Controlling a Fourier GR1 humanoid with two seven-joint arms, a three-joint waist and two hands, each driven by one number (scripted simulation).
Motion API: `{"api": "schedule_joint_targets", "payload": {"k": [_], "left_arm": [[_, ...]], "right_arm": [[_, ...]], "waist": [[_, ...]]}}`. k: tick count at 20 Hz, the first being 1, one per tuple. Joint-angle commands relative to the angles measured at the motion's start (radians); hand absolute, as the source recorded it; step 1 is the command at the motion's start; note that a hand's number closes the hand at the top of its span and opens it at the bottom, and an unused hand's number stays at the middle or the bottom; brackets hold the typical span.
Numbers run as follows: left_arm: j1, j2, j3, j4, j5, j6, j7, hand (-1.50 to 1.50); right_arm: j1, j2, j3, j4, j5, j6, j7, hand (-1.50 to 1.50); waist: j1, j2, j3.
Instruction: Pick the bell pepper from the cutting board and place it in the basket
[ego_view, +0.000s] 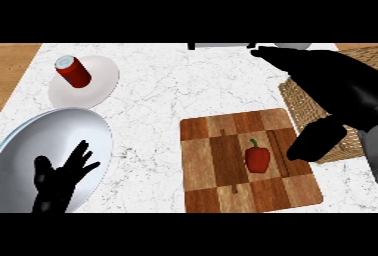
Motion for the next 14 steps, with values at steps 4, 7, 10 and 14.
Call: {"api": "schedule_joint_targets", "payload": {"k": [4,7,10,14], "left_arm": [[0.016,-0.019,-0.021,0.058,-0.018,-0.005,0.016,0.0],[-0.012,-0.035,-0.018,0.06,-0.02,0.006,0.033,0.0],[0.006,-0.02,0.002,0.078,-0.017,-0.015,0.011,0.0],[-0.001,-0.007,0.009,0.051,-0.02,-0.036,0.029,0.0]], "right_arm": [[-0.071,-0.125,-0.054,-0.016,-0.295,0.247,0.207,-1.5],[-0.052,-0.194,-0.064,-0.077,-0.395,0.248,0.251,-1.5],[-0.084,-0.225,-0.075,-0.059,-0.466,0.22,0.274,-1.5],[0.002,-0.222,-0.05,-0.105,-0.422,0.158,0.234,-1.5]], "waist": [[0.011,0.012,-0.007],[0.003,0.011,-0.006],[0.019,0.014,-0.006],[0.026,0.018,-0.004]]}}
